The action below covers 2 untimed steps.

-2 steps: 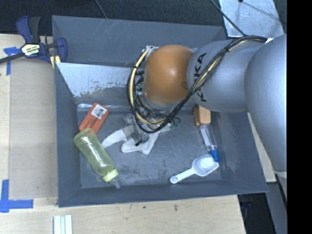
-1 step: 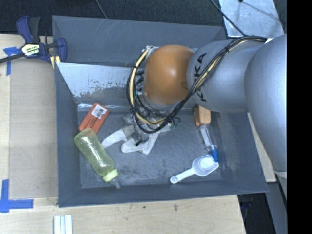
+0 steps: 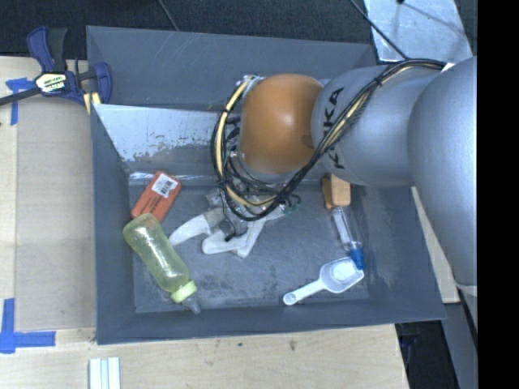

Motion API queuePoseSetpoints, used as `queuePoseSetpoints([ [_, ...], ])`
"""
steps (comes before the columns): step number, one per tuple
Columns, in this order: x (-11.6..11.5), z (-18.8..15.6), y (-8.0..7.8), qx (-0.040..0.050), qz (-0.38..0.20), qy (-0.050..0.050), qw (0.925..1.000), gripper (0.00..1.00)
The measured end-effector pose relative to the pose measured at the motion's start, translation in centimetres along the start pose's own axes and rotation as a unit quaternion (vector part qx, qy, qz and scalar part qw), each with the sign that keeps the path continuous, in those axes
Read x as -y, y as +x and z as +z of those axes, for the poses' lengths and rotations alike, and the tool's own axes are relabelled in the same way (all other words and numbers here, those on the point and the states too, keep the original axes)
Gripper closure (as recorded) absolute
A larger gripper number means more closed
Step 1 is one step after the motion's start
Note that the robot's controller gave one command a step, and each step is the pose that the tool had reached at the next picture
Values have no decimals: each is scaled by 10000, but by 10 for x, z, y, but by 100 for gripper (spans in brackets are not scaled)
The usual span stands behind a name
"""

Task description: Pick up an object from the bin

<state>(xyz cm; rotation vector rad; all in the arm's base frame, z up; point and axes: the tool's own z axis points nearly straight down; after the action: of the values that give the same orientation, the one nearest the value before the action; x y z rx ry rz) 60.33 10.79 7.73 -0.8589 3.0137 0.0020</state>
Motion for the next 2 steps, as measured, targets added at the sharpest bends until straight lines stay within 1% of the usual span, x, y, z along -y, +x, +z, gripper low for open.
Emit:
queuePoseSetpoints([
  [1, -1, -8, 2, -32, 1, -11, 10000, 100],
  [2, -1, -29, 3, -67, 4, -22, 10000, 100],
])
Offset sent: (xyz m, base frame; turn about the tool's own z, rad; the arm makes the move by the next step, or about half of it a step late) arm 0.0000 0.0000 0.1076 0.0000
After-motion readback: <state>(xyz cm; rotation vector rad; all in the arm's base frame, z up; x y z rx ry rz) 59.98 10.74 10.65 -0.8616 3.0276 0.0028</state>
